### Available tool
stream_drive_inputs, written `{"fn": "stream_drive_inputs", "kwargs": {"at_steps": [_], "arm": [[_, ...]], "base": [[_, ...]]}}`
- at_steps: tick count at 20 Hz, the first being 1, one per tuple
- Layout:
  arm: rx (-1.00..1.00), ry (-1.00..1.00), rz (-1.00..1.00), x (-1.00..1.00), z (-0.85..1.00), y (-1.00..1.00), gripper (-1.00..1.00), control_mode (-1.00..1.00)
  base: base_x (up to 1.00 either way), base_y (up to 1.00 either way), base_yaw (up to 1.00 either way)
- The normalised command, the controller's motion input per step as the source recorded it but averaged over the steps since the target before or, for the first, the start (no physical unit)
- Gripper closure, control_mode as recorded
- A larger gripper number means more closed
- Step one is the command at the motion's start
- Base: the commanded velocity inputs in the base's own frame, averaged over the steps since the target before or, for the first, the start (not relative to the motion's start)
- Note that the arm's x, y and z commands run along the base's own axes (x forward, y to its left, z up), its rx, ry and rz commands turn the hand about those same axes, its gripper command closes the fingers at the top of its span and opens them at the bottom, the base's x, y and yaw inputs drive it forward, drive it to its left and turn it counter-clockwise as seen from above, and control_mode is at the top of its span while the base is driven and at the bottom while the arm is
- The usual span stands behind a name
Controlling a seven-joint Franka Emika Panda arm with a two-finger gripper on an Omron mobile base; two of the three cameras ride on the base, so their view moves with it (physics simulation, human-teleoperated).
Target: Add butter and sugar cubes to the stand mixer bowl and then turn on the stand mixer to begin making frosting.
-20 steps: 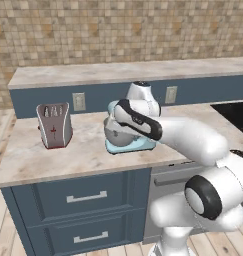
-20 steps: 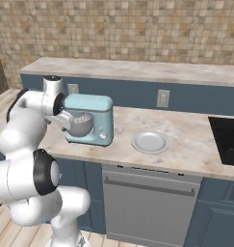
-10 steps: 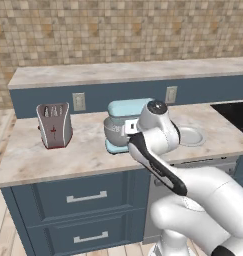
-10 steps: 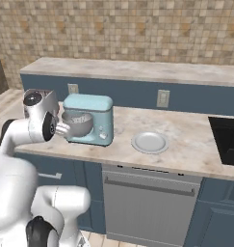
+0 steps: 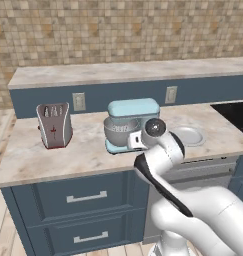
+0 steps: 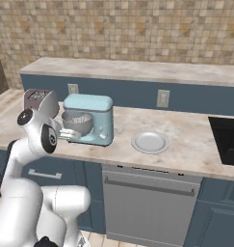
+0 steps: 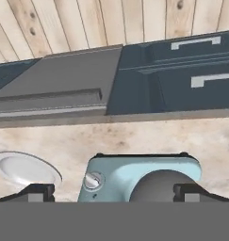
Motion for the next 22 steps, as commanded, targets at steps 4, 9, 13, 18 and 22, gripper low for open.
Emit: {"fn": "stream_drive_inputs", "kwargs": {"at_steps": [4, 9, 13, 18, 22], "arm": [[-0.16, 0.02, 0.04, 0.00, 0.14, -0.34, -1.00, -1.00], [-0.15, 0.14, 0.05, 0.00, 0.29, -0.27, -1.00, -1.00], [-0.15, 0.20, 0.07, 0.01, 0.06, -0.16, -1.00, -1.00], [-0.06, 0.06, 0.10, 0.18, -0.07, -0.01, -1.00, -1.00], [0.00, -0.11, 0.12, 0.08, -0.20, -0.05, -1.00, -1.00]], "base": [[0.00, 0.00, 0.00], [0.00, 0.00, 0.00], [0.00, 0.00, 0.00], [0.00, 0.00, 0.00], [0.00, 0.00, 0.00]]}}
